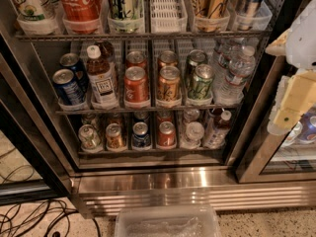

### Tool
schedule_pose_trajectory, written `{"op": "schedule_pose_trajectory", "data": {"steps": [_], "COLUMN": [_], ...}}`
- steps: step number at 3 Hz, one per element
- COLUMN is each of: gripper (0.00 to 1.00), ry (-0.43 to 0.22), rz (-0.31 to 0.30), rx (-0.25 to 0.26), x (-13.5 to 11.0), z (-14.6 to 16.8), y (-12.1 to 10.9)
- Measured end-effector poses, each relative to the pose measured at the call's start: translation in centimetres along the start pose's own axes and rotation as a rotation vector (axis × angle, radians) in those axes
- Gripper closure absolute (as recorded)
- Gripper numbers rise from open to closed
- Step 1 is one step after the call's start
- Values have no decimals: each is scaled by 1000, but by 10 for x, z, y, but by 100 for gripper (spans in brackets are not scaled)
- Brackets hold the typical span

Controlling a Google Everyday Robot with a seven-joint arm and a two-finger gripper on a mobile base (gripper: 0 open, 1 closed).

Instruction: Pick coke can from bottom shelf of fridge

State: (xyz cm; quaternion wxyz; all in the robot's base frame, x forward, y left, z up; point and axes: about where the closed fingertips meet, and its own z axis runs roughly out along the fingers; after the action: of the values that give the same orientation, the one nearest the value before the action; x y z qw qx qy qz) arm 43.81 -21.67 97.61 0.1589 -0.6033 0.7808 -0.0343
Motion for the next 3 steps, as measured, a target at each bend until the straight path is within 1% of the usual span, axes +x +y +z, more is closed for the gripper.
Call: {"op": "schedule_pose_trajectory", "data": {"steps": [1, 2, 3], "gripper": [0, 0, 0], "ry": [0, -12, -25], "rz": [0, -3, 3], "rx": [0, 0, -6], "x": [0, -1, -3], "z": [0, 16, 55], "y": [0, 12, 39]}}
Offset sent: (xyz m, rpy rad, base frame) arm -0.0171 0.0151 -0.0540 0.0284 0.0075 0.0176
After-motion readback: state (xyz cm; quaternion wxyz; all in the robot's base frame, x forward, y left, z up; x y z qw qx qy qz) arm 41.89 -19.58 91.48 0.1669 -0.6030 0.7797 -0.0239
